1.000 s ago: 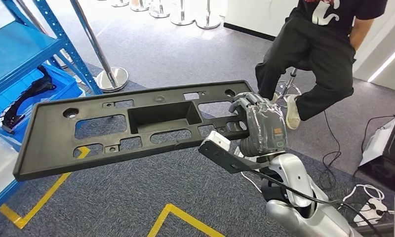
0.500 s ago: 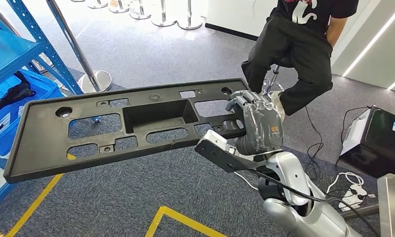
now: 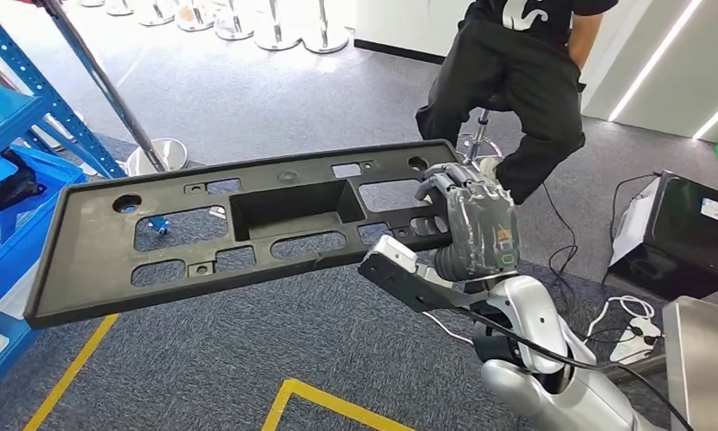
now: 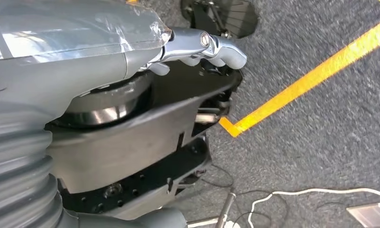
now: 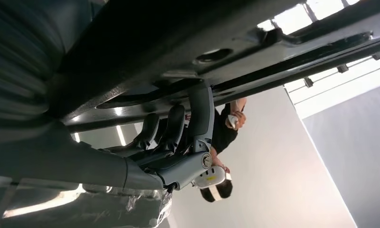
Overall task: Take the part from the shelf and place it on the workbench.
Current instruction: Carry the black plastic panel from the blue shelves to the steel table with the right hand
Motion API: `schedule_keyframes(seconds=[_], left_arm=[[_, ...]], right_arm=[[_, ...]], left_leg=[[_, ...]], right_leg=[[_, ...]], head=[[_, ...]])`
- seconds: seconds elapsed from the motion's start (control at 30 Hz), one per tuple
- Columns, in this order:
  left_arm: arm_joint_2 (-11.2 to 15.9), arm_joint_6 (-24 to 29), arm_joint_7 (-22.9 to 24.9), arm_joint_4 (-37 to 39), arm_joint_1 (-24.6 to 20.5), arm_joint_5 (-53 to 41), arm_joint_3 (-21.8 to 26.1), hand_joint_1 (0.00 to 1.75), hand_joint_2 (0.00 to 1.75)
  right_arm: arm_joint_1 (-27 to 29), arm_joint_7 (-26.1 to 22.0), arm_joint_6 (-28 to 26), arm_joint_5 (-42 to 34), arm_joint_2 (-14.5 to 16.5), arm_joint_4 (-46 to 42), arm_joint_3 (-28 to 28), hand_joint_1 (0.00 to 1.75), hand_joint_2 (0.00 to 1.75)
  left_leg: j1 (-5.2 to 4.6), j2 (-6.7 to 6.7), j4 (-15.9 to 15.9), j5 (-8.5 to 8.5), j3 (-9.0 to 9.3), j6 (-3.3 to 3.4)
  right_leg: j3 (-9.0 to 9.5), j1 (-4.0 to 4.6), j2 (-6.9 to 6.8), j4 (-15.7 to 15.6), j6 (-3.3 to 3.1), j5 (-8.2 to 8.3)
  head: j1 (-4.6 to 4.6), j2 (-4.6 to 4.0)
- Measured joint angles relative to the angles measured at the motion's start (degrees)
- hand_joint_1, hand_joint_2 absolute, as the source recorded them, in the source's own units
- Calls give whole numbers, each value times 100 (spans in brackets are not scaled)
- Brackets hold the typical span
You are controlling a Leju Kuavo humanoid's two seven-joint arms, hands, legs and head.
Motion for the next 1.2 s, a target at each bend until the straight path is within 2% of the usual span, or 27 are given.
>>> schedule_keyframes(seconds=[0.07, 0.1, 0.13, 0.17, 0.23, 0.27, 0.33, 0.4, 0.43, 0.5, 0.57, 0.6, 0.63, 0.67, 0.73, 0.8, 0.87, 0.97, 1.03, 1.1, 1.13, 1.17, 1.2], left_arm=[[4, -5, 0, 1, 3, -3, 1, 0, 175], [9, -7, 0, 1, 5, -3, 0, 0, 175], [12, -8, 0, 1, 6, -3, -1, 0, 175], [16, -9, 0, 1, 5, -3, -1, 0, 175], [28, -9, 1, 1, 5, -4, -1, 0, 175], [34, -9, 2, 1, 4, -4, -1, 0, 175], [45, -9, 10, 1, 3, -9, -2, 0, 175], [43, -9, 22, 0, 1, -14, -3, 0, 175], [44, -8, 28, 0, -1, -14, -3, 0, 175], [46, -3, 41, -1, -4, -16, -3, 0, 175], [49, 3, 55, -1, -1, -20, -4, 0, 175], [49, 5, 63, -1, 2, -21, -5, 0, 175], [49, 12, 69, -1, 3, -21, -5, 0, 175], [49, 21, 78, -1, 2, -20, -6, 0, 175], [49, 52, 107, -1, -2, -12, -6, 0, 175], [49, 72, 132, -1, -2, 4, -6, 0, 175], [49, 74, 137, -1, 4, 13, -6, 0, 175], [49, 75, 137, -1, 0, 14, -7, 0, 175], [49, 83, 136, -1, -8, 14, -8, 0, 175], [51, 97, 136, -1, -6, 14, -8, 0, 175], [53, 103, 136, -1, -4, 14, -8, 0, 175], [55, 107, 136, -1, -3, 13, -8, 0, 175], [56, 109, 137, -1, -2, 11, -9, 0, 175]], right_arm=[[-2, -1, -1, -8, 16, 21, 14, 175, 175], [-2, -2, -1, -12, 21, 33, 20, 175, 175], [-2, -2, -1, -14, 24, 43, 24, 175, 175], [-2, -2, -1, -15, 24, 51, 25, 175, 175], [-5, -2, -2, -14, 24, 60, 26, 175, 175], [-7, -1, -3, -14, 25, 62, 26, 175, 175], [-11, 0, -8, -15, 26, 64, 27, 175, 175], [-12, 1, -12, -14, 25, 64, 27, 175, 175], [-13, 1, -13, -11, 24, 64, 27, 175, 175], [-16, 1, -14, -6, 22, 64, 25, 175, 175], [-8, 4, -15, -5, 22, 65, 25, 175, 175], [0, 5, -14, -7, 22, 66, 26, 175, 175], [5, 7, -14, -8, 22, 66, 27, 175, 175], [7, 8, -13, -8, 22, 67, 27, 175, 175], [7, 15, -11, -14, 19, 67, 27, 175, 175], [4, 22, -21, -27, 16, 70, 28, 175, 175], [4, 25, -50, -34, 14, 74, 30, 175, 175], [-4, 28, -75, -33, 13, 74, 32, 175, 175], [-16, 27, -74, -32, 18, 74, 37, 175, 175], [-21, 28, -72, -33, 20, 76, 55, 175, 175], [-20, 30, -70, -34, 20, 79, 67, 175, 175], [-20, 31, -70, -34, 20, 82, 78, 175, 175], [-20, 33, -71, -35, 20, 86, 87, 175, 175]], left_leg=[[-6, -44, 757, -321, -365, -6], [-10, -49, 967, -349, -477, 0], [-15, -52, 960, -261, -490, 16], [-21, -60, 740, -79, -403, 42], [-32, -165, -27, 341, -81, 119], [-33, -227, -345, 463, 41, 147], [-51, -299, -601, 510, 122, 182], [-47, -244, -661, 535, 141, 215], [-32, -213, -700, 555, 162, 242], [-11, -143, -763, 586, 193, 288], [-17, -77, -771, 586, 197, 307], [-18, -46, -767, 583, 197, 308], [-14, -16, -759, 577, 197, 302], [-7, 10, -750, 567, 198, 292], [7, 54, -715, 528, 207, 246], [-10, 90, -670, 487, 205, 183], [-24, 131, -656, 473, 205, 119], [14, 129, -590, 392, 221, 16], [26, 31, -170, 112, 66, -18], [20, -29, 559, -248, -259, -19], [19, -39, 835, -328, -391, -16], [18, -43, 935, -301, -445, -8], [18, -48, 816, -164, -402, 4]], right_leg=[[0, 18, 62, 1, -28, -3], [3, 29, 101, 3, -31, -3], [10, 38, 144, 5, -31, -4], [21, 47, 188, 6, -31, -4], [37, 67, 270, 13, -23, -9], [31, 72, 307, 25, -14, -12], [1, 60, 364, 36, 28, -7], [-14, 38, 406, 42, 83, -8], [-37, 42, 371, 105, 115, -56], [-229, 45, 231, 537, 175, -318], [-579, 11, 126, 1265, 235, -651], [-714, -14, 111, 1538, 259, -732], [-757, -41, 100, 1621, 282, -704], [-706, -65, 84, 1513, 303, -591], [-336, -102, -11, 765, 332, -209], [-45, -85, -105, 157, 307, -19], [-16, -45, -86, 64, 233, -40], [-14, -49, -1, 41, 119, -25], [-2, -58, 32, 22, 61, -13], [-2, -40, 79, 23, 27, -18], [-1, -31, 111, 24, 22, -19], [1, -26, 148, 27, 21, -20], [6, -23, 189, 29, 22, -21]], head=[[-81, 0], [-107, 0], [-130, 0], [-151, 0], [-185, 0], [-187, 0], [-173, 0], [-167, 0], [-159, 0], [-94, 0], [-20, 0], [0, 0], [20, 0], [35, 0], [81, 0], [133, 0], [114, 0], [55, 0], [-16, 0], [-102, 0], [-129, 0], [-145, 0], [-161, 0]])
